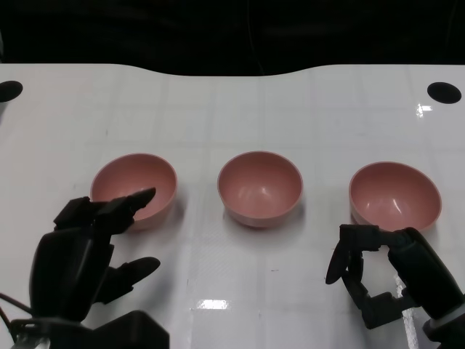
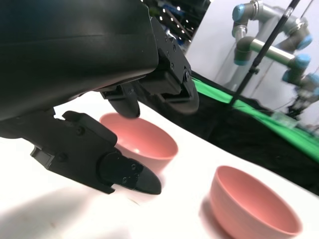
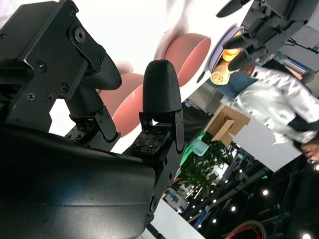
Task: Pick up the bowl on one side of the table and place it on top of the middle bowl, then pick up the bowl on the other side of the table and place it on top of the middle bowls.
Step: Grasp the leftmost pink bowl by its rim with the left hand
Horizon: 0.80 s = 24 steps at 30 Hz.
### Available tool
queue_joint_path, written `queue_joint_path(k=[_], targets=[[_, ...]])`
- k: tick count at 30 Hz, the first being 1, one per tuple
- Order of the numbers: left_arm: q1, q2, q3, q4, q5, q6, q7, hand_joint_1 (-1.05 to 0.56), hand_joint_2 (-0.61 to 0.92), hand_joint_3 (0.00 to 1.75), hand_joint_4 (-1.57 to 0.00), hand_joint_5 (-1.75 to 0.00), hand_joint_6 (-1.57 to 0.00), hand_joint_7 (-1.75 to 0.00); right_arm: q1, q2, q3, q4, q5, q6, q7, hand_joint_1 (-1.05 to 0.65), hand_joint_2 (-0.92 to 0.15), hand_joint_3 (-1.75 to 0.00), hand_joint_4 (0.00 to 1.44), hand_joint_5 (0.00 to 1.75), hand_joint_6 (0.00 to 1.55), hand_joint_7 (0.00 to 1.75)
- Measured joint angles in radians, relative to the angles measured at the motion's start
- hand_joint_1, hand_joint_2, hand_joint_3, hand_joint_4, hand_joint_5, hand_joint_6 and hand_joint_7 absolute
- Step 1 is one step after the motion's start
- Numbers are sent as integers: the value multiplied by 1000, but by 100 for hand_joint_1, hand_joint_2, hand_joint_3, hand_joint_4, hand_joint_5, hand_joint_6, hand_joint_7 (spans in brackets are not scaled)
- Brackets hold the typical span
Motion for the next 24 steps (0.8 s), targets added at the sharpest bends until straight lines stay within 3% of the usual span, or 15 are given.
queue_joint_path(k=[10, 24], targets=[[-54, 28, -108, -93, 229, 335, -102, -51, 92, 2, -3, -71, -30, 0, 1, 0, 0, -1, -1, 2, 0, 11, -13, -158, 89, 175, 88, 129], [-265, 26, -269, 131, 290, 557, -173, -49, 90, 0, -32, -39, -38, -1, 11, 0, 1, -15, -23, 17, -17, 8, -15, -158, 89, 175, 88, 129]])
